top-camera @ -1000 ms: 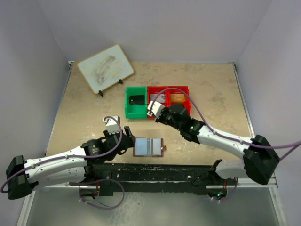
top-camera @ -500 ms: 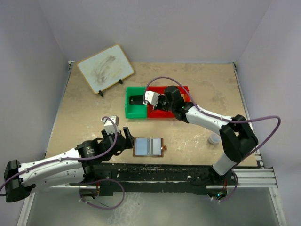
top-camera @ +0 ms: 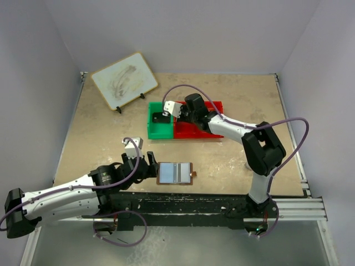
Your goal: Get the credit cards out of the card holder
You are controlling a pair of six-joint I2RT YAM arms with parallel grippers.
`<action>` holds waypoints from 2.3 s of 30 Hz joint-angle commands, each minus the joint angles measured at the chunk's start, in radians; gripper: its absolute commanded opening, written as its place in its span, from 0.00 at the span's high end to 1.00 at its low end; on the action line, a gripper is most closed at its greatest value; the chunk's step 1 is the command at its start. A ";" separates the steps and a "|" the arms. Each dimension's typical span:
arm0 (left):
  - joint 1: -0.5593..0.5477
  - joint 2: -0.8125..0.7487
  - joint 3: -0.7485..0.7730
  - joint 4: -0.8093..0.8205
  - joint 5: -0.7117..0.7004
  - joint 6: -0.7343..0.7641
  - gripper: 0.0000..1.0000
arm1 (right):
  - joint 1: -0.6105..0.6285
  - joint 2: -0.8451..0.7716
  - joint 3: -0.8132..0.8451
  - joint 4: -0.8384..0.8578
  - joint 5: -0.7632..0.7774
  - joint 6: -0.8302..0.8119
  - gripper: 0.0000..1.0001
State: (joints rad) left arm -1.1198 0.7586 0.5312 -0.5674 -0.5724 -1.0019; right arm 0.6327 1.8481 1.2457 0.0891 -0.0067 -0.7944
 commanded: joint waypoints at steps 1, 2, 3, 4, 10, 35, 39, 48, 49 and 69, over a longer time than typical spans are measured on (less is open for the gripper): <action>0.002 -0.020 0.028 0.018 0.014 0.019 0.23 | -0.017 0.019 0.049 -0.031 0.049 -0.040 1.00; 0.002 -0.020 0.030 0.008 0.009 0.021 0.23 | -0.019 0.014 0.053 -0.029 0.057 -0.030 1.00; 0.002 -0.020 0.034 -0.002 0.005 0.022 0.23 | -0.021 0.006 0.047 -0.019 0.057 -0.023 1.00; 0.002 -0.019 0.036 -0.012 -0.001 0.023 0.23 | -0.023 -0.005 0.035 0.008 0.045 -0.025 1.00; 0.002 -0.022 0.041 -0.032 -0.016 0.023 0.23 | -0.027 0.014 0.019 0.048 0.087 -0.048 1.00; 0.002 -0.030 0.044 -0.043 -0.065 0.006 0.25 | -0.024 0.193 0.152 0.020 0.183 -0.058 0.95; 0.002 -0.022 0.048 -0.044 -0.071 0.011 0.25 | -0.024 0.184 0.153 -0.009 0.170 -0.073 0.90; 0.002 0.014 0.067 -0.070 -0.097 0.017 0.25 | -0.024 0.178 0.165 -0.068 0.114 -0.078 0.78; 0.002 0.014 0.067 -0.069 -0.095 0.017 0.25 | -0.024 0.177 0.167 -0.077 0.114 -0.076 0.76; 0.002 -0.031 0.048 -0.103 -0.091 -0.043 0.27 | -0.032 0.218 0.272 -0.191 0.079 -0.021 0.66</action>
State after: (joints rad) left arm -1.1198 0.7528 0.5533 -0.6621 -0.6369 -1.0164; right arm 0.6071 2.0769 1.5047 -0.0780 0.0914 -0.8234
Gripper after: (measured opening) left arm 0.733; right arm 0.340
